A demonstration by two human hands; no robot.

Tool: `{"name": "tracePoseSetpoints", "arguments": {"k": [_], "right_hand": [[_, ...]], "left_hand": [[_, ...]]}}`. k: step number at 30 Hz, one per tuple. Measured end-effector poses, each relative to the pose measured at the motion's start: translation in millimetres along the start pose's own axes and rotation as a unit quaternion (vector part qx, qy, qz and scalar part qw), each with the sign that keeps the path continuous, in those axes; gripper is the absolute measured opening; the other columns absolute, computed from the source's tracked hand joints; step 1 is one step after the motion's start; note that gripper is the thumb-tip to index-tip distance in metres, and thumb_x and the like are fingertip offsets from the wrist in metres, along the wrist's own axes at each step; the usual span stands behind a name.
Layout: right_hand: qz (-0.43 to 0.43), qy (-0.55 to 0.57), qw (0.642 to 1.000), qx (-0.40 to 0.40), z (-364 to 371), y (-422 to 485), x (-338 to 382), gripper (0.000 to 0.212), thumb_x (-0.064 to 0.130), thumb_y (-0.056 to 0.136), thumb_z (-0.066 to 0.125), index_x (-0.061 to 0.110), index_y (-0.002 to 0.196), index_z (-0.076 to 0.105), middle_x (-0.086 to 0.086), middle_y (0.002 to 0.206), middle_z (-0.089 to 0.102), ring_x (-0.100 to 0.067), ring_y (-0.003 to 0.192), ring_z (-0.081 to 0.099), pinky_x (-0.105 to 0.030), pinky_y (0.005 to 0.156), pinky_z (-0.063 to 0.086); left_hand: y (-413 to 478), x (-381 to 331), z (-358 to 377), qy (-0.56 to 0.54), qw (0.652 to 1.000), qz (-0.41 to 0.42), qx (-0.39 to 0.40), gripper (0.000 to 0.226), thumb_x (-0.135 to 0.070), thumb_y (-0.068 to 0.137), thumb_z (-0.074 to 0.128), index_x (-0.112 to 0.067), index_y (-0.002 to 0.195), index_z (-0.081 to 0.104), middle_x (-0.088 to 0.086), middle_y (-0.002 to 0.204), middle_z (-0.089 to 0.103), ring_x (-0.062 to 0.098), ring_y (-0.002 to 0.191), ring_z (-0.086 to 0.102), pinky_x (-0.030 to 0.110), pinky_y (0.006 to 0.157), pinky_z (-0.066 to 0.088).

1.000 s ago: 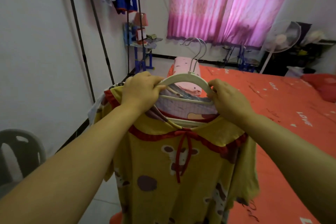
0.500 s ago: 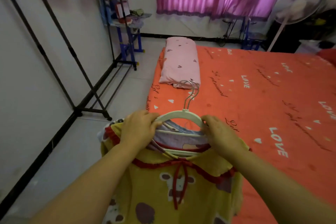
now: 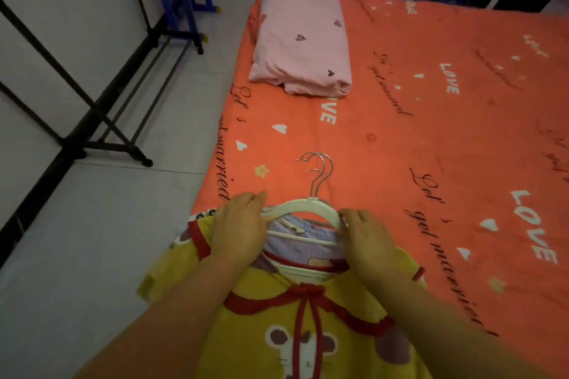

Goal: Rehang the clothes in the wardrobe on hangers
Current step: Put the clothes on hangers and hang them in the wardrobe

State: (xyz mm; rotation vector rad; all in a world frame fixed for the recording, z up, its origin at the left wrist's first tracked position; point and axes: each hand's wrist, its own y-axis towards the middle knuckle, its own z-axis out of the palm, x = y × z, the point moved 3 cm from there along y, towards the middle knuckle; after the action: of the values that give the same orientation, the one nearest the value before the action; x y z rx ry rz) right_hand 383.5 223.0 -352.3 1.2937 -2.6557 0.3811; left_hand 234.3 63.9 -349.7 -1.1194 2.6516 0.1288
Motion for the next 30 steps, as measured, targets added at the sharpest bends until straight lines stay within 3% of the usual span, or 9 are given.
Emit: {"name": "tracePoseSetpoints", "arguments": {"k": [4, 7, 9, 12, 14, 18, 20, 23, 30], "right_hand": [[0.043, -0.043, 0.994, 0.096, 89.1, 3.5, -23.2, 0.055, 0.045, 0.099, 0.025, 0.029, 0.149, 0.008, 0.000, 0.156, 0.011, -0.022, 0.144, 0.009, -0.044, 0.114, 0.010], [0.045, -0.062, 0.993, 0.087, 133.2, 0.9, -34.6, 0.064, 0.062, 0.092, 0.003, 0.034, 0.149, -0.005, 0.003, 0.159, -0.003, -0.023, 0.146, -0.004, -0.049, 0.116, 0.001], [0.039, -0.073, 0.996, 0.042, 145.1, 2.7, -36.7, 0.071, 0.065, 0.088, -0.006, 0.032, 0.150, 0.004, 0.000, 0.159, 0.007, -0.026, 0.146, 0.004, -0.050, 0.115, 0.004], [0.038, -0.060, 0.997, 0.005, 151.4, 6.1, -36.0, 0.070, 0.062, 0.089, -0.002, 0.029, 0.149, 0.015, -0.004, 0.156, 0.021, -0.030, 0.143, 0.017, -0.052, 0.113, 0.012], [0.040, -0.060, 0.997, 0.005, 154.5, 6.8, -37.2, 0.064, 0.059, 0.090, 0.005, 0.032, 0.148, 0.006, -0.003, 0.157, 0.017, -0.029, 0.144, 0.013, -0.051, 0.114, 0.009], [0.041, -0.070, 0.995, 0.050, 152.5, 7.6, -42.1, 0.064, 0.063, 0.090, -0.001, 0.035, 0.147, -0.011, 0.002, 0.159, -0.002, -0.024, 0.146, -0.004, -0.048, 0.115, -0.001], [0.041, -0.068, 0.993, 0.086, 144.9, 9.2, -41.2, 0.064, 0.060, 0.091, 0.003, 0.035, 0.147, -0.014, 0.004, 0.158, -0.010, -0.023, 0.145, -0.010, -0.048, 0.115, -0.003], [0.037, -0.041, 0.988, 0.145, 122.5, 3.7, -37.1, 0.063, 0.054, 0.097, 0.018, 0.033, 0.147, -0.013, 0.004, 0.158, -0.012, -0.024, 0.145, -0.010, -0.050, 0.115, 0.000], [0.041, -0.033, 0.986, 0.157, 40.0, -89.2, -30.4, 0.056, 0.038, 0.098, 0.037, 0.020, 0.147, 0.020, -0.004, 0.154, 0.019, -0.024, 0.141, 0.019, -0.039, 0.115, 0.020]], "left_hand": [[-10.5, 16.0, 98.8, 0.038, 0.985, -0.011, 0.169, 0.077, -0.063, 0.091, 0.029, -0.030, 0.148, -0.010, 0.000, 0.157, -0.015, 0.023, 0.143, -0.016, 0.044, 0.114, -0.006], [-17.9, 26.6, 141.0, 0.076, 0.987, -0.011, 0.141, 0.073, -0.073, 0.081, -0.003, -0.034, 0.137, -0.027, 0.000, 0.149, -0.033, 0.021, 0.133, -0.036, 0.044, 0.107, -0.025], [-16.8, 28.8, 150.7, 0.102, 0.991, -0.001, 0.088, 0.074, -0.072, 0.078, -0.014, -0.032, 0.139, -0.022, 0.001, 0.148, -0.029, 0.024, 0.134, -0.032, 0.043, 0.105, -0.027], [-16.3, 28.4, 157.2, 0.089, 0.996, 0.023, 0.016, 0.073, -0.067, 0.087, 0.004, -0.024, 0.145, 0.013, 0.009, 0.153, 0.005, 0.030, 0.141, 0.004, 0.049, 0.111, -0.004], [-14.5, 27.4, 158.3, 0.086, 0.996, 0.033, 0.004, 0.073, -0.066, 0.088, 0.013, -0.021, 0.145, 0.020, 0.012, 0.153, 0.015, 0.031, 0.140, 0.010, 0.052, 0.113, 0.003], [-12.3, 30.1, 158.1, 0.095, 0.992, 0.006, 0.084, 0.079, -0.075, 0.079, -0.007, -0.030, 0.144, -0.016, 0.001, 0.147, -0.034, 0.022, 0.135, -0.032, 0.045, 0.106, -0.025], [-9.0, 29.8, 153.5, 0.090, 0.986, -0.005, 0.140, 0.079, -0.076, 0.077, -0.006, -0.033, 0.140, -0.026, -0.001, 0.143, -0.041, 0.020, 0.131, -0.039, 0.044, 0.102, -0.030], [-8.0, 18.0, 125.6, 0.086, 0.972, -0.018, 0.217, 0.078, -0.067, 0.090, 0.021, -0.029, 0.145, -0.019, 0.004, 0.153, -0.027, 0.027, 0.140, -0.025, 0.048, 0.111, -0.016], [-81.3, -39.7, 21.0, 0.046, 0.979, -0.007, 0.198, 0.058, -0.041, 0.096, 0.040, -0.022, 0.147, 0.019, 0.005, 0.156, 0.014, 0.023, 0.143, 0.008, 0.043, 0.116, 0.008]]}}
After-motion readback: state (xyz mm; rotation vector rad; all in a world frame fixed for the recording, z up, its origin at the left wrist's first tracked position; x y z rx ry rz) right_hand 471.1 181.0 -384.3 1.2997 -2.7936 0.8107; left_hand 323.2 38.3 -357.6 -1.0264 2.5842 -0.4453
